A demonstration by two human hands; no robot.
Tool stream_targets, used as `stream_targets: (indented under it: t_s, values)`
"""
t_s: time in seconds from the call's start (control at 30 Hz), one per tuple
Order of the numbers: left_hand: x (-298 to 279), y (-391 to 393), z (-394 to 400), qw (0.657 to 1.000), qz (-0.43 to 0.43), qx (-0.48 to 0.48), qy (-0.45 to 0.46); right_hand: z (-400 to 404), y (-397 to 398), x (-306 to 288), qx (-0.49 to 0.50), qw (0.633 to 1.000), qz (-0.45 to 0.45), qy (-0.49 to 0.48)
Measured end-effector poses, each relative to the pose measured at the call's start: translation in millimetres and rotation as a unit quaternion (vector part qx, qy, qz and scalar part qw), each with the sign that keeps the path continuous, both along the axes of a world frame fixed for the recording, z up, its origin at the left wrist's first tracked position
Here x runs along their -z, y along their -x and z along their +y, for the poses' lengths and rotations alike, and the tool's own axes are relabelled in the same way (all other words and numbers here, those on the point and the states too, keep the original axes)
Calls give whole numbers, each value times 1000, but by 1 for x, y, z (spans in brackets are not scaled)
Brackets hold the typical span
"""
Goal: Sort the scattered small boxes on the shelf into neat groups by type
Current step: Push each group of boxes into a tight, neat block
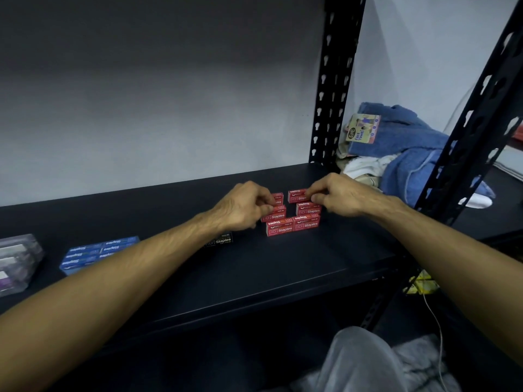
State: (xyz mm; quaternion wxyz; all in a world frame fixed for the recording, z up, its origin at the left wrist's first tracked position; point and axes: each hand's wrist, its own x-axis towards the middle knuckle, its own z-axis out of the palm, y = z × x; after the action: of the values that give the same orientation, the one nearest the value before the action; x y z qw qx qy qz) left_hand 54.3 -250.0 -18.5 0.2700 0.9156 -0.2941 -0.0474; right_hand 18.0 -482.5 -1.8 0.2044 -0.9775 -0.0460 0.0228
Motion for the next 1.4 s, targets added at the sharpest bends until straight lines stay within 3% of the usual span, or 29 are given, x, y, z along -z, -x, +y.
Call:
stream_targets:
  t_s: [0.47,1.13,1.4]
  values:
    - [4,-6,-3,996,72,-10,48,14,1,2,-34,999,40,-6]
    - [3,3,-2,995,82,-4,55,17,7,-3,-40,997,65,-7]
    - [-1,8,-6,997,74,24,-29,20,10,-9,-58,990,115,51]
